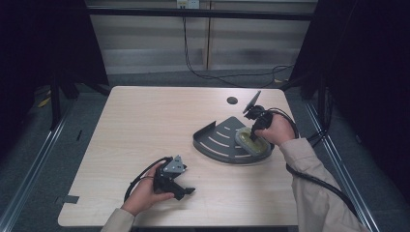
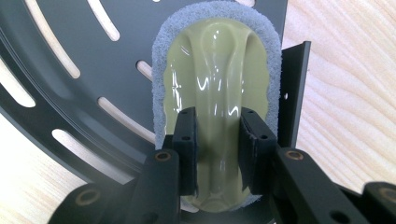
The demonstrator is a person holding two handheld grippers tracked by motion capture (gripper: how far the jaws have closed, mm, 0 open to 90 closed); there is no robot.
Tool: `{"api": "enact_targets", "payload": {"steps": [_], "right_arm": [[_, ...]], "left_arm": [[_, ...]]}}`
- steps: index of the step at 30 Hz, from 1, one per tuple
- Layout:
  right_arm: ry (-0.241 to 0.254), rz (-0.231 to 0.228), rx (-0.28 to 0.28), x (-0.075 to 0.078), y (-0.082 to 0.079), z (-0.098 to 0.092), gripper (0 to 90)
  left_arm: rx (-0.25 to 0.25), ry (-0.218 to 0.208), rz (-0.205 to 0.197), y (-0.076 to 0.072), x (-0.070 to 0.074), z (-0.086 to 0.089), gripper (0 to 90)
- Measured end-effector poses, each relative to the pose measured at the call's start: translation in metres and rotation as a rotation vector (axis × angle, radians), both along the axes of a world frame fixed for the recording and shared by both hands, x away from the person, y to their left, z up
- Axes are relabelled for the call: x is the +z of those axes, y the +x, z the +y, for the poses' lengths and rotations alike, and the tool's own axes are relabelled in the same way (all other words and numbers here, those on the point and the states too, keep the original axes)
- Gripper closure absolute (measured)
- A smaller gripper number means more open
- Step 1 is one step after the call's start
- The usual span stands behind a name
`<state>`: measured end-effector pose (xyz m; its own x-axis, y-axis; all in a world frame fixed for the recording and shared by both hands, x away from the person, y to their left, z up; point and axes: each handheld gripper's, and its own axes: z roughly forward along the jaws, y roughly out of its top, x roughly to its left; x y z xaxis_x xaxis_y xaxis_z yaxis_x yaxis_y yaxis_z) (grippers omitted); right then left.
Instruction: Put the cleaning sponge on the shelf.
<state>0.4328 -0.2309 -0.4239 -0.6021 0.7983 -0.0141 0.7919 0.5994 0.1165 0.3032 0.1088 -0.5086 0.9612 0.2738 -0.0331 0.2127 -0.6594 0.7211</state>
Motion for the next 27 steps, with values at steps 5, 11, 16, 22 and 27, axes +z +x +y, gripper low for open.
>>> {"api": "enact_targets", "payload": {"steps": [5, 11, 16, 22, 27], "right_arm": [[0.001, -0.004, -0.007, -0.0007, 0.0002, -0.0001, 70.7], [0.009, -0.004, -0.018, -0.0026, 0.0006, -0.0014, 69.8], [0.013, -0.007, -0.027, -0.0042, 0.0004, -0.0036, 68.6], [0.002, 0.001, -0.029, -0.002, 0.0005, -0.0019, 62.7], [0.007, -0.006, -0.032, 0.0016, 0.0007, -0.0013, 55.7]], "left_arm": [[0.0, 0.0, 0.0, 0.0, 0.0, 0.0, 11.9], [0.002, -0.003, 0.001, -0.0001, -0.0002, -0.0001, 11.9], [0.003, -0.003, 0.0, -0.0002, -0.0002, -0.0002, 11.9], [0.003, -0.004, 0.0, -0.0001, -0.0002, -0.0001, 11.9], [0.0, 0.0, 0.0, 0.0, 0.0, 0.0, 11.9]]}}
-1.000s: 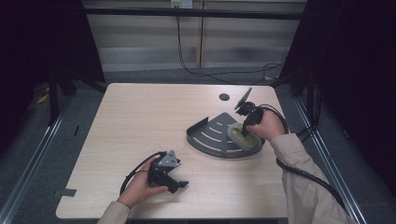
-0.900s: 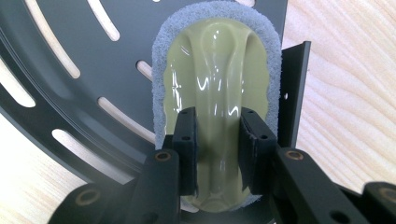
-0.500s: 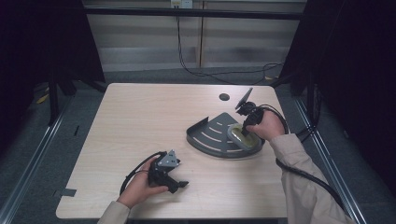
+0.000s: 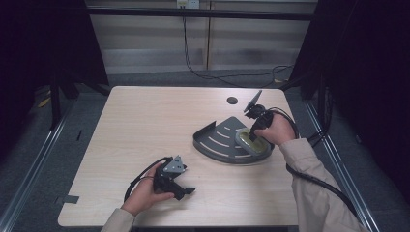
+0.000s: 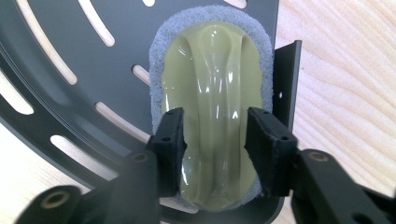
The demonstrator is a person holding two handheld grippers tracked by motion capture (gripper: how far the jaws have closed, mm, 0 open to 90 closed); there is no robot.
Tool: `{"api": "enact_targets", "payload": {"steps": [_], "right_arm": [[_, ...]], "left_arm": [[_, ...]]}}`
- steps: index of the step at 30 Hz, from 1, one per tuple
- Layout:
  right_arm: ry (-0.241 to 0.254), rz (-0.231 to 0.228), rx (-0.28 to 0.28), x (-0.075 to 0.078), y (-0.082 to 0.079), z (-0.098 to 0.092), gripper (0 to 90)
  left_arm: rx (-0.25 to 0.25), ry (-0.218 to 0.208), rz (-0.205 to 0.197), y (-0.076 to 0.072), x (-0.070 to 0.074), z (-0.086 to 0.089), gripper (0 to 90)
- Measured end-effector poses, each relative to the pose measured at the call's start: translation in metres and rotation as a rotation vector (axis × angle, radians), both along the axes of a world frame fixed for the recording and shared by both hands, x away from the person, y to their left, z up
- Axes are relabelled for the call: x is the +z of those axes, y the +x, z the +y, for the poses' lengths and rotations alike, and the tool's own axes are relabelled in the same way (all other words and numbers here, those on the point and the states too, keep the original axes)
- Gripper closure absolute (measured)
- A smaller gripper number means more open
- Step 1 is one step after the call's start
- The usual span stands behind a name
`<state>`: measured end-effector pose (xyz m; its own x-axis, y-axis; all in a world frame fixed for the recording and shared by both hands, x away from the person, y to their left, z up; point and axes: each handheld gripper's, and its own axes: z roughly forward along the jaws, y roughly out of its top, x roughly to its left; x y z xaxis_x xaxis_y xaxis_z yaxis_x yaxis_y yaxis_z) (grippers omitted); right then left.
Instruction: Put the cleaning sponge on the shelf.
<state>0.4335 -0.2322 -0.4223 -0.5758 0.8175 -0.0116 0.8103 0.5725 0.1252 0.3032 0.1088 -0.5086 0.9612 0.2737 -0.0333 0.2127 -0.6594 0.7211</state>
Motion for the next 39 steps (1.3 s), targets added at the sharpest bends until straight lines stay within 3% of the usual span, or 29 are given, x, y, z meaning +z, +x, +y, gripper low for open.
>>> {"api": "enact_targets", "payload": {"steps": [6, 8, 13, 20, 39], "right_arm": [[0.007, -0.005, -0.009, 0.004, -0.001, -0.001, 45.5], [0.016, -0.024, -0.015, 0.005, -0.001, -0.002, 36.7], [0.021, -0.073, -0.003, 0.007, -0.002, -0.002, 27.0], [0.051, -0.088, 0.007, 0.011, -0.004, -0.002, 23.1], [0.08, -0.061, 0.049, 0.019, -0.021, -0.003, 21.2]], "left_arm": [[0.002, -0.002, 0.001, 0.0, 0.0, 0.0, 11.9], [0.003, -0.003, 0.001, 0.0, 0.0, 0.0, 11.9], [0.005, -0.002, 0.002, 0.0, 0.0, 0.0, 11.9], [0.007, -0.004, 0.006, 0.0, 0.0, 0.0, 12.0], [0.004, -0.003, 0.0, 0.0, 0.0, 0.0, 11.8]]}}
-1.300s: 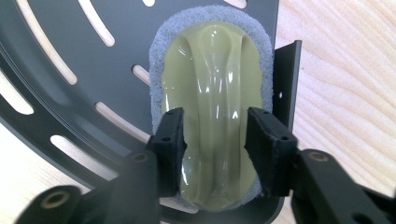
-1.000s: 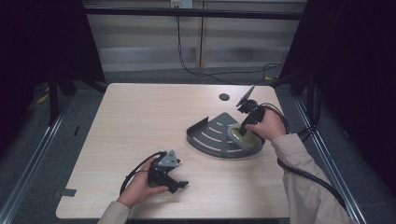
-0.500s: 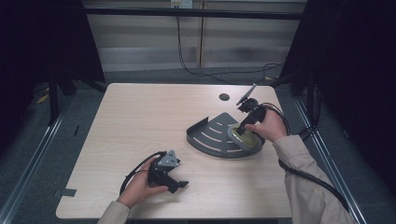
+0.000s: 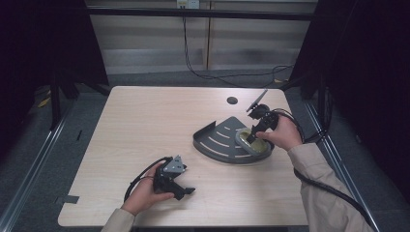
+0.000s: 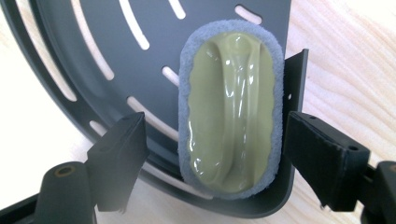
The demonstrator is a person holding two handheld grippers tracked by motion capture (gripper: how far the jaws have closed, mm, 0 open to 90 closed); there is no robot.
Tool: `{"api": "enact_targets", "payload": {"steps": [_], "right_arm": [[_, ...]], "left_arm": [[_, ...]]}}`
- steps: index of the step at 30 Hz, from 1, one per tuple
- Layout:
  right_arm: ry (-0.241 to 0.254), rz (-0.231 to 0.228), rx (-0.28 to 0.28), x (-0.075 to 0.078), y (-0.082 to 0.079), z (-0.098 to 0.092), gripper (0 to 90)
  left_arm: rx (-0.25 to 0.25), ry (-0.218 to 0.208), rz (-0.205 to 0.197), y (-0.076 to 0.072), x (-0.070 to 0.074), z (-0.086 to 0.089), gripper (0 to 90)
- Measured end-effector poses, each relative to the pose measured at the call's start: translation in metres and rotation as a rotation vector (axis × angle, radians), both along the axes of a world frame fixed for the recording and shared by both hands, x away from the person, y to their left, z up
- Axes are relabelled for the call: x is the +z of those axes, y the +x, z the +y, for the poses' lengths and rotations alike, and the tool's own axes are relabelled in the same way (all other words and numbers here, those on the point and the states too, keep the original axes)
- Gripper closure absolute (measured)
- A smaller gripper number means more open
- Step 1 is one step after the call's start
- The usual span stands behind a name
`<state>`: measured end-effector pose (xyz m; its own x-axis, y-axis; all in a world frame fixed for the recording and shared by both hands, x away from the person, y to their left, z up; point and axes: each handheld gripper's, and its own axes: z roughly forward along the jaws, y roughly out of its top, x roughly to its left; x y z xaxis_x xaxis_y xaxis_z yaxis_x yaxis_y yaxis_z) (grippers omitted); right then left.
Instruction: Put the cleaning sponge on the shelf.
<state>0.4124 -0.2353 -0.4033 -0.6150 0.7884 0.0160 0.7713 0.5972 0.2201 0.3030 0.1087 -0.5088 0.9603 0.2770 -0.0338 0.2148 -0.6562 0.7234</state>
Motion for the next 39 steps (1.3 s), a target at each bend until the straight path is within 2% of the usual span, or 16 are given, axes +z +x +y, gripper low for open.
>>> {"api": "enact_targets", "payload": {"steps": [11, 15, 31, 39], "right_arm": [[0.006, 0.0, 0.016, 0.005, -0.011, -0.004, 20.3], [0.022, -0.008, 0.019, 0.007, -0.015, -0.007, 20.2], [0.038, 0.019, 0.039, 0.013, -0.035, -0.022, 18.6], [0.045, 0.013, 0.059, 0.011, -0.047, -0.025, 18.4]], "left_arm": [[-0.002, 0.002, -0.001, 0.0, 0.0, 0.0, 11.8], [-0.002, 0.001, -0.001, 0.0, 0.0, 0.0, 11.8], [-0.002, 0.001, -0.001, 0.0, 0.0, 0.0, 11.9], [-0.002, 0.001, -0.002, 0.0, 0.0, 0.0, 11.8]]}}
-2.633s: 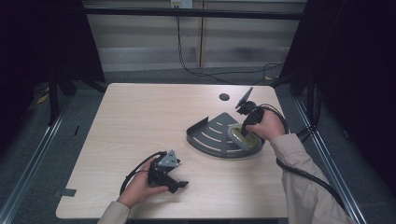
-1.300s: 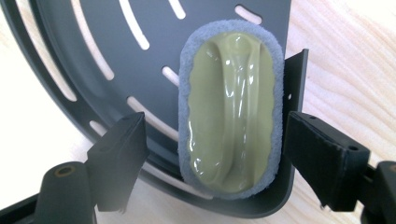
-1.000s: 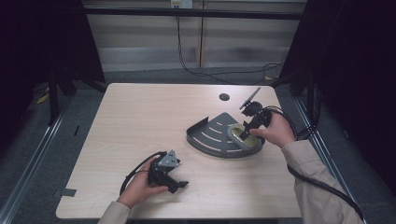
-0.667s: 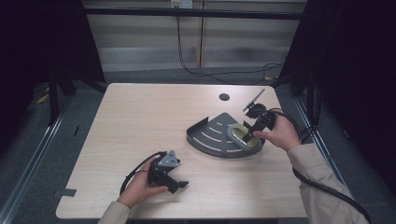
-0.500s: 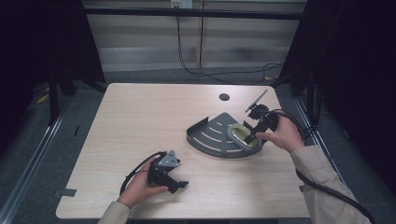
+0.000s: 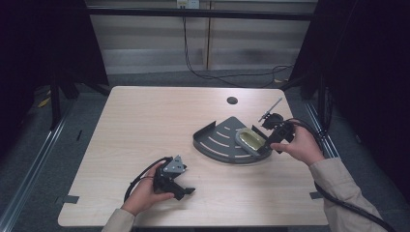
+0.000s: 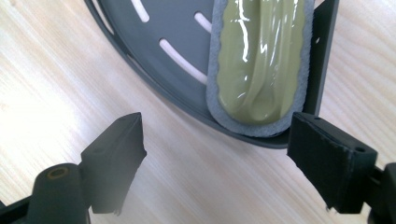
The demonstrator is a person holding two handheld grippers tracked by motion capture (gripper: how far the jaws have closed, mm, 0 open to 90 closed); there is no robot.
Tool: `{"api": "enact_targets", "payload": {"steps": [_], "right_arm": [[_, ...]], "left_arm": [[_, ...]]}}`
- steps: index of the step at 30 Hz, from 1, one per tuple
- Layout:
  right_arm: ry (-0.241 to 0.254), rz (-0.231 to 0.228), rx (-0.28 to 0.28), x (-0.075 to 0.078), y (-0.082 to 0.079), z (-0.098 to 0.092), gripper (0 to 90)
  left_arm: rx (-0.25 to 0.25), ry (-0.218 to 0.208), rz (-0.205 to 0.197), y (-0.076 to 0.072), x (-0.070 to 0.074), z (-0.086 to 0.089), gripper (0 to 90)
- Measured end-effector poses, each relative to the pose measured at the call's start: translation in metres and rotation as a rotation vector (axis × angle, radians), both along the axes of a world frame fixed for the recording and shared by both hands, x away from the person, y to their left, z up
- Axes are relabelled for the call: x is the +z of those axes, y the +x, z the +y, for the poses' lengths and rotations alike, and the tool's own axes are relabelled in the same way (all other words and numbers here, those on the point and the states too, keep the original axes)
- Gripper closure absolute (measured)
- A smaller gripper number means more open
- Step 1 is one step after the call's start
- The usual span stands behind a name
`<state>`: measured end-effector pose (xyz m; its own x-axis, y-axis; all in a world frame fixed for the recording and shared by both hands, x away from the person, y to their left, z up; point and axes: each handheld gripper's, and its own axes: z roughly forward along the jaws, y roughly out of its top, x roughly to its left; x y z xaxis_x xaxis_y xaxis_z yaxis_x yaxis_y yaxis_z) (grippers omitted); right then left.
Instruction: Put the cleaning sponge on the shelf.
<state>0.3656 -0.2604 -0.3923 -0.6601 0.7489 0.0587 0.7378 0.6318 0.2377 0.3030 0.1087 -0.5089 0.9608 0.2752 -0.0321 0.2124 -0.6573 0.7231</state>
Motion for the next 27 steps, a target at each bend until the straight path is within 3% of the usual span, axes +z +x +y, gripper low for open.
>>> {"api": "enact_targets", "payload": {"steps": [11, 27], "right_arm": [[0.026, 0.005, 0.007, -0.006, -0.018, -0.01, 17.4], [0.027, 0.022, 0.026, -0.025, -0.045, -0.019, 16.7]], "left_arm": [[0.001, 0.0, 0.003, 0.0, 0.0, 0.0, 11.8], [0.001, 0.0, 0.003, 0.0, 0.0, 0.0, 11.8]]}}
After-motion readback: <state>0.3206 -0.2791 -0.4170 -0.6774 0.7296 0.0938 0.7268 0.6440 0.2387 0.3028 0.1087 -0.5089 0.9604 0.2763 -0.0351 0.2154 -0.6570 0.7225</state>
